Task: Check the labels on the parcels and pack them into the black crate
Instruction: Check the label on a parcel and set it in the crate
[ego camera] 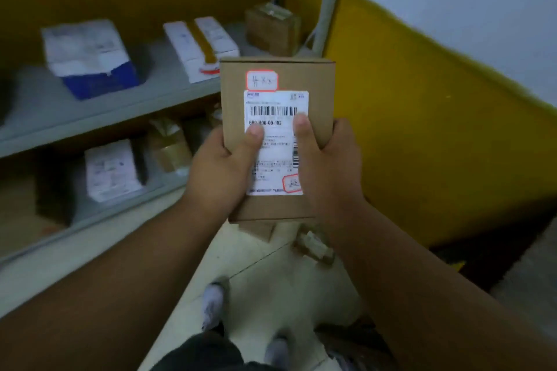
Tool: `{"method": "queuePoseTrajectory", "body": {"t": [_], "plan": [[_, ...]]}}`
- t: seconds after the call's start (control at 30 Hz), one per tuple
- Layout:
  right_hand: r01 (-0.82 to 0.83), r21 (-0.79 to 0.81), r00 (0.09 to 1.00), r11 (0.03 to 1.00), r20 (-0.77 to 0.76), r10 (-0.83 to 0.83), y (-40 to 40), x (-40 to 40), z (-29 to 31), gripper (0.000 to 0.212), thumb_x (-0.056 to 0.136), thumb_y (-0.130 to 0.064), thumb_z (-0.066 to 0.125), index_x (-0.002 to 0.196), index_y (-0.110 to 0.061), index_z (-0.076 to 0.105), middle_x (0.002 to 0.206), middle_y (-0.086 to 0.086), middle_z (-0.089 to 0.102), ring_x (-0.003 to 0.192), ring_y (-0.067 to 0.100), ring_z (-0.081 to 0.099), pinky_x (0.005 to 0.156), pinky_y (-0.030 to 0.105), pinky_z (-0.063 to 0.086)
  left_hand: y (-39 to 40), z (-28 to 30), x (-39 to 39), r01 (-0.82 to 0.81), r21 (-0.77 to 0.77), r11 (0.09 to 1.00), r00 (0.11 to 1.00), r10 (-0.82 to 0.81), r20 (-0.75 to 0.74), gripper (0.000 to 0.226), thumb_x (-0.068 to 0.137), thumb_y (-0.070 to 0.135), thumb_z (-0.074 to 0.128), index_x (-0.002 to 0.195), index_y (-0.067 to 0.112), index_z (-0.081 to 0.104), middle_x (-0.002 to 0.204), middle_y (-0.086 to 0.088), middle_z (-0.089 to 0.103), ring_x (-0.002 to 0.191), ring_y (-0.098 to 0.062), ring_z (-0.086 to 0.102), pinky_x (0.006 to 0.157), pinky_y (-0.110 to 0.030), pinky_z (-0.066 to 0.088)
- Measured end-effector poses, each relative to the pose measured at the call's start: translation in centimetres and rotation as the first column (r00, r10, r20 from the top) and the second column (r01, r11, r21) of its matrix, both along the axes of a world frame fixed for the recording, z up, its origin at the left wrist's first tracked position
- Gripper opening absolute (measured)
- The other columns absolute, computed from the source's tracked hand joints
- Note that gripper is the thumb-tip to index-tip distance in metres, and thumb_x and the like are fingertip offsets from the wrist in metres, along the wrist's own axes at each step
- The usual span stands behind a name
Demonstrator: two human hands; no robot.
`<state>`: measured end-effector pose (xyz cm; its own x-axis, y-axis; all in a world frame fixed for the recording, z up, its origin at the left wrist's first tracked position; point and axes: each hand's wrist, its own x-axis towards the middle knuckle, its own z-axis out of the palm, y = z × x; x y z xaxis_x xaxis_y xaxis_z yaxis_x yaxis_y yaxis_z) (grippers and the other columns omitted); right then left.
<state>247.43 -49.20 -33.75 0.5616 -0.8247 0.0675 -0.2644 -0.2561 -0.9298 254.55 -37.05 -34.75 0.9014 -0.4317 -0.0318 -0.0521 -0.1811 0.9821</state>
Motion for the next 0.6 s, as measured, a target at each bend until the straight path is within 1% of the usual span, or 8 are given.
{"method": "queuePoseTrajectory", "body": {"t": [0.07,0.1,0.2,0.3,0.37,0.43,0.5,0.6], "plan": [[-0.135,0.020,0.991,0.991,0.004,0.135,4.1,0.2,-0.1,0.036,0.091,-0.056,0.058,0.107,-0.025,0.052,0.084,-0.015,0.062,0.070,-0.004,0.062,0.050,0.008,0.046,5.0,0.7,-1.2,-0.130,0.042,0.991,0.991,0.130,0.005,0.043,0.079,0.069,0.048,0.110,0.041,0.060,0.089,0.021,0.072,0.079,0.008,0.069,0.065,-0.017,0.055],[-0.202,0.038,0.979,0.979,0.005,0.202,6.3,0.3,-0.2,0.035,0.091,-0.058,0.057,0.106,-0.027,0.051,0.086,-0.014,0.065,0.072,-0.002,0.065,0.052,0.012,0.050,7.4,1.2,-1.9,-0.184,0.062,0.981,0.983,0.184,0.011,0.045,0.078,0.069,0.046,0.111,0.041,0.058,0.089,0.021,0.071,0.078,0.007,0.070,0.064,-0.016,0.054],[-0.361,0.032,0.933,0.932,0.015,0.360,12.4,0.1,0.0,0.039,0.090,-0.061,0.056,0.105,-0.026,0.052,0.089,-0.012,0.066,0.077,0.002,0.066,0.056,0.020,0.053,14.1,1.4,-4.1,-0.332,0.068,0.941,0.943,0.332,0.015,0.030,0.090,0.060,0.046,0.107,0.039,0.058,0.094,0.018,0.069,0.087,-0.003,0.070,0.069,-0.021,0.054],[-0.460,-0.001,0.888,0.888,0.024,0.460,18.4,-0.8,0.5,0.040,0.090,-0.060,0.056,0.107,-0.024,0.052,0.088,-0.016,0.063,0.078,0.001,0.065,0.054,0.012,0.048,20.3,1.3,-6.7,-0.457,0.067,0.887,0.889,0.456,0.036,0.021,0.094,0.055,0.045,0.097,0.039,0.060,0.095,0.018,0.070,0.090,-0.004,0.069,0.078,-0.030,0.055],[-0.543,-0.012,0.840,0.840,0.024,0.543,23.4,-1.7,0.5,0.040,0.090,-0.060,0.056,0.107,-0.024,0.052,0.086,-0.017,0.063,0.075,-0.001,0.064,0.048,0.007,0.043,25.4,1.4,-8.9,-0.543,0.059,0.838,0.840,0.542,0.036,0.025,0.094,0.054,0.046,0.102,0.036,0.061,0.092,0.018,0.070,0.086,-0.003,0.070,0.076,-0.029,0.057],[-0.632,-0.015,0.775,0.775,0.026,0.632,29.5,-2.9,0.3,0.039,0.091,-0.060,0.055,0.107,-0.024,0.051,0.087,-0.015,0.064,0.074,0.000,0.065,0.049,0.009,0.047,31.5,1.2,-11.3,-0.630,0.072,0.773,0.776,0.630,0.030,0.026,0.095,0.054,0.046,0.104,0.034,0.060,0.091,0.015,0.070,0.085,-0.005,0.070,0.075,-0.031,0.057],[-0.709,-0.026,0.704,0.705,0.024,0.710,36.9,-4.5,-0.1,0.038,0.091,-0.060,0.055,0.105,-0.025,0.051,0.089,-0.014,0.065,0.076,0.003,0.067,0.055,0.018,0.054,38.5,1.1,-14.6,-0.716,0.085,0.693,0.697,0.715,0.044,0.025,0.096,0.053,0.045,0.103,0.034,0.060,0.092,0.014,0.070,0.087,-0.007,0.069,0.077,-0.033,0.056],[-0.799,-0.007,0.601,0.602,0.029,0.798,49.0,-7.7,-1.1,0.038,0.090,-0.062,0.054,0.105,-0.026,0.052,0.094,-0.012,0.067,0.081,0.006,0.068,0.063,0.028,0.059,49.9,0.8,-20.0,-0.795,0.124,0.593,0.602,0.797,0.052,0.020,0.097,0.053,0.045,0.100,0.038,0.058,0.095,0.016,0.070,0.090,-0.006,0.068,0.080,-0.034,0.055]]}}
